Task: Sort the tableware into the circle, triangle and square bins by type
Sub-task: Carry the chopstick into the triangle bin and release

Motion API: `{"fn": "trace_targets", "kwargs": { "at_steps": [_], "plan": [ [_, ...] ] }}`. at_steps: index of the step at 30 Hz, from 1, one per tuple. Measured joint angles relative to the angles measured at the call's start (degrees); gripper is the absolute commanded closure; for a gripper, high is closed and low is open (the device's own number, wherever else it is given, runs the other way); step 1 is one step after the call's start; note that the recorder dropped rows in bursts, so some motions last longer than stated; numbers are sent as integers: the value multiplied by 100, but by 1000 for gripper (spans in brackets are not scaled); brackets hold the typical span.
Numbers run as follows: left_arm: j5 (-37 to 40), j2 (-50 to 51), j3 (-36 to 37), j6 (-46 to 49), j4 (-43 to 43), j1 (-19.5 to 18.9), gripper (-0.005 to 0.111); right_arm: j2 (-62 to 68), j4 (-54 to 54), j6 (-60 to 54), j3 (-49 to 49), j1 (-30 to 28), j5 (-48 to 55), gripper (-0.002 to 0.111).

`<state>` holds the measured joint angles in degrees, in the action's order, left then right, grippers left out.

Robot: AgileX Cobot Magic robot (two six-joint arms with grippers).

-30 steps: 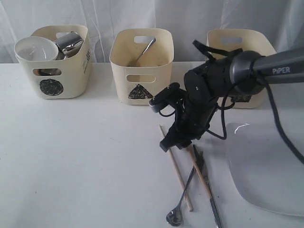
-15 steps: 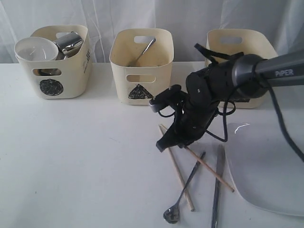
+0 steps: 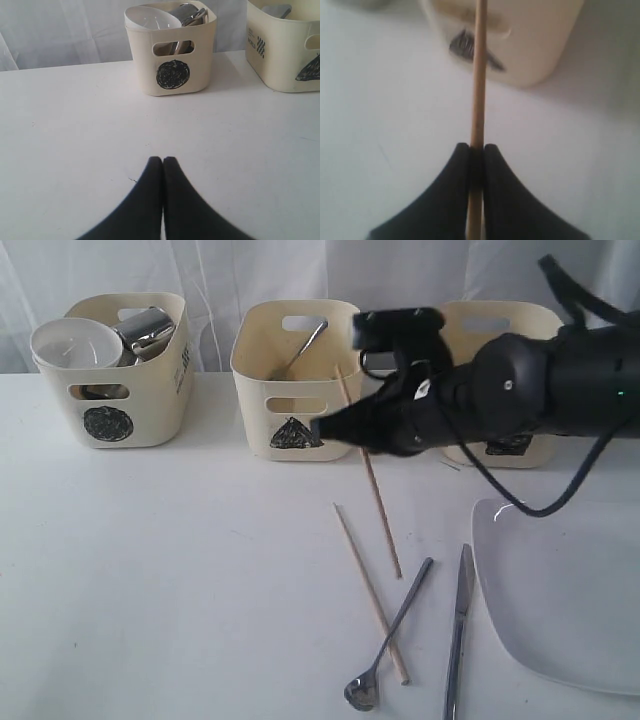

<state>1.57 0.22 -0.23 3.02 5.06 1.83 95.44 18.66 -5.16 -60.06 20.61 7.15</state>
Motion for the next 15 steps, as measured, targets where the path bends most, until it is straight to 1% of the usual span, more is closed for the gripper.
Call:
{"fn": "trace_targets", "kwargs": {
  "at_steps": [2, 4, 9, 12, 15],
  "plan": [
    [0, 0, 0, 0, 0, 0, 105, -164, 360, 170, 162, -133, -715, 108],
    [0, 0, 0, 0, 0, 0, 105, -258, 550, 449, 266, -262, -1219, 108],
    [0, 0, 0, 0, 0, 0, 105, -285, 596, 1793, 345, -509, -2344, 108],
    [0, 0, 0, 0, 0, 0, 105, -285, -100, 3008, 355, -605, -3181, 108],
    [0, 0, 0, 0, 0, 0, 105, -102, -1191, 4266, 90, -738, -3835, 108]
  ]
}}
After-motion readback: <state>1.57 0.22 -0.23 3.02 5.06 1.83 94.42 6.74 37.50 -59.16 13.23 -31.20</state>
